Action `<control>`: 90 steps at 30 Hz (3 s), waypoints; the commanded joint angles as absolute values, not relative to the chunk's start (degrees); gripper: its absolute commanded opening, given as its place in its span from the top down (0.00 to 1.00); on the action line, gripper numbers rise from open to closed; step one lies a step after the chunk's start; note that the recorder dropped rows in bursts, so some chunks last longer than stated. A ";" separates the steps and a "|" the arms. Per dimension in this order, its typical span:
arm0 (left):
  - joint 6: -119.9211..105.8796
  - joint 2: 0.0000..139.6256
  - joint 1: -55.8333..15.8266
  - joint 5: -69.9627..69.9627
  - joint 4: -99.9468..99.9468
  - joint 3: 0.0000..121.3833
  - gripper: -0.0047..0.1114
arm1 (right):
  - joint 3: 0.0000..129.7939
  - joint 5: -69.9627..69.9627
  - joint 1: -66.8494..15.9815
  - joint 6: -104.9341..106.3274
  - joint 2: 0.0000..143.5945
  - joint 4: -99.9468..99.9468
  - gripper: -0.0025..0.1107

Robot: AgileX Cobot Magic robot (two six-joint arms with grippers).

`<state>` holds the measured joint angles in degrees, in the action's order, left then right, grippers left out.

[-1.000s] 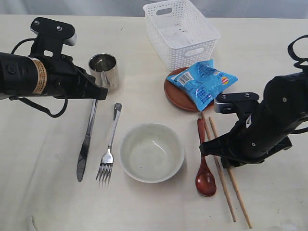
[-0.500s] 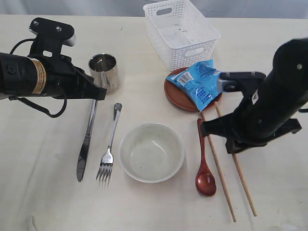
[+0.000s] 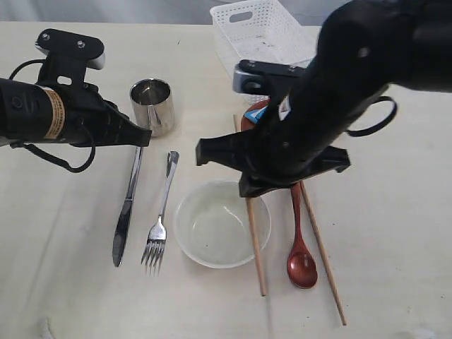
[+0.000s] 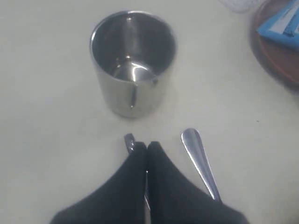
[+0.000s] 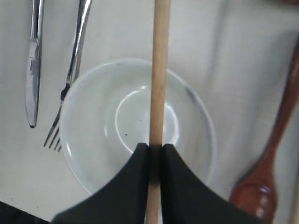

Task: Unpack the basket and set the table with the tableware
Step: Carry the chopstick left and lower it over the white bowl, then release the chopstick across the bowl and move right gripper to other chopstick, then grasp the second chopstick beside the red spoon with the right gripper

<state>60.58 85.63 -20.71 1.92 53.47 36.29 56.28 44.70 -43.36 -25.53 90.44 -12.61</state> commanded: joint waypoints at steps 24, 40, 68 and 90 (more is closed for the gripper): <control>61.51 85.32 -20.55 2.12 53.12 36.47 0.96 | 62.21 39.29 -45.78 -33.61 102.68 -17.44 0.90; 61.49 85.32 -20.55 2.12 53.12 36.36 0.96 | 62.06 37.86 -45.39 -34.69 101.76 -14.48 0.43; 61.72 85.32 -20.55 2.52 53.12 36.37 0.96 | 37.54 31.34 -33.82 -34.20 90.79 6.18 0.55; 61.72 85.32 -20.55 2.52 53.12 36.37 0.96 | 37.22 29.16 -36.91 -36.20 98.64 5.34 0.93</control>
